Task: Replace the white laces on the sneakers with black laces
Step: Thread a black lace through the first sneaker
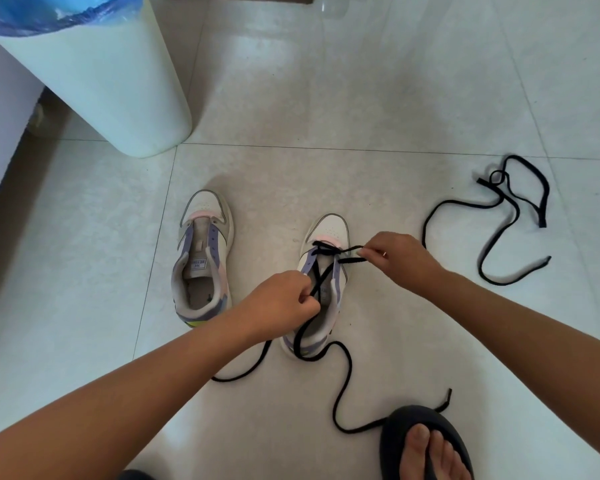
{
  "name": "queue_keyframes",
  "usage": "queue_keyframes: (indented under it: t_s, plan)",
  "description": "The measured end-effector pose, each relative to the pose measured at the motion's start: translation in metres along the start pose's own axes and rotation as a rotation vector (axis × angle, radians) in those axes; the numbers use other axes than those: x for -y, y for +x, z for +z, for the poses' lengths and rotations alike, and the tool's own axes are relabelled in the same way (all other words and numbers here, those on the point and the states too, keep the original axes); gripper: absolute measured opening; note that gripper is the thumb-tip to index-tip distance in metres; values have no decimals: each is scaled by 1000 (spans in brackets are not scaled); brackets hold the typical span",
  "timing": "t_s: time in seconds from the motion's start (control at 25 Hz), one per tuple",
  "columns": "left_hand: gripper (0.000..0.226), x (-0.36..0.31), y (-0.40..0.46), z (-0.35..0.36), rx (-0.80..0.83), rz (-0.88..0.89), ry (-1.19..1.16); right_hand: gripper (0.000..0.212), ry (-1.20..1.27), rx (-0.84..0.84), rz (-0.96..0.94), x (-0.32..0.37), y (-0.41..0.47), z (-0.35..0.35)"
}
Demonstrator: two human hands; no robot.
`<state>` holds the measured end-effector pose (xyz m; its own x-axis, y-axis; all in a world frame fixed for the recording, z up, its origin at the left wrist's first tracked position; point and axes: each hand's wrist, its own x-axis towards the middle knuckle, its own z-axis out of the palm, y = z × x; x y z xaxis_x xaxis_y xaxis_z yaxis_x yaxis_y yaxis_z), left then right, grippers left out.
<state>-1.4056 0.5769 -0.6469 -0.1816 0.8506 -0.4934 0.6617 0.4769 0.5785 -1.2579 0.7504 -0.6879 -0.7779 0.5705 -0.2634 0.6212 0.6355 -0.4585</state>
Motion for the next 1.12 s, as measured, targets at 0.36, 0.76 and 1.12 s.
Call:
queue_keyframes:
  t_s: [0.36,0.76,1.12]
  plan:
    - [23,8,-7,18,-65,118,49,17,1142,-41,529,23,-4,12]
    - [29,10,-4,20,-47,102,46,21,1594,102,578,4,-6,5]
    - [34,9,-3,19,-47,96,68,21,1142,302,501,2,-7,-3]
